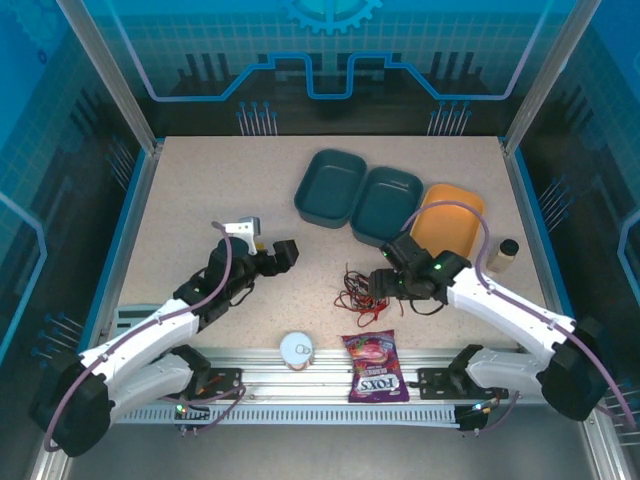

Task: Untangle the cables

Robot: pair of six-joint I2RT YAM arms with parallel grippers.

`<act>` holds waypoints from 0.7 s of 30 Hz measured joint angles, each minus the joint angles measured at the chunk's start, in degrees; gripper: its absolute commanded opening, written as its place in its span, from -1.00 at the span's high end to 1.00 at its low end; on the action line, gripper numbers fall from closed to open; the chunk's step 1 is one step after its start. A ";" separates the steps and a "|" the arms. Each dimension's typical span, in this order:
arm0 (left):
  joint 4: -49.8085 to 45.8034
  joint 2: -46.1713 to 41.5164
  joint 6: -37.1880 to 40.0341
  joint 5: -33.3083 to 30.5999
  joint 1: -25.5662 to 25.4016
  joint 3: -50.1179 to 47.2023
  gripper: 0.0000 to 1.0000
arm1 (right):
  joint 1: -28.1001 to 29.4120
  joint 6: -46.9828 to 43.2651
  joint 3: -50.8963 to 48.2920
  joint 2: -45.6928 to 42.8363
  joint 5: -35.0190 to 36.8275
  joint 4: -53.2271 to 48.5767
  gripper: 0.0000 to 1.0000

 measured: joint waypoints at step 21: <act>-2.19 3.96 -5.88 -5.51 3.93 0.00 -0.98 | 5.29 -2.51 23.19 33.92 -8.48 13.68 0.77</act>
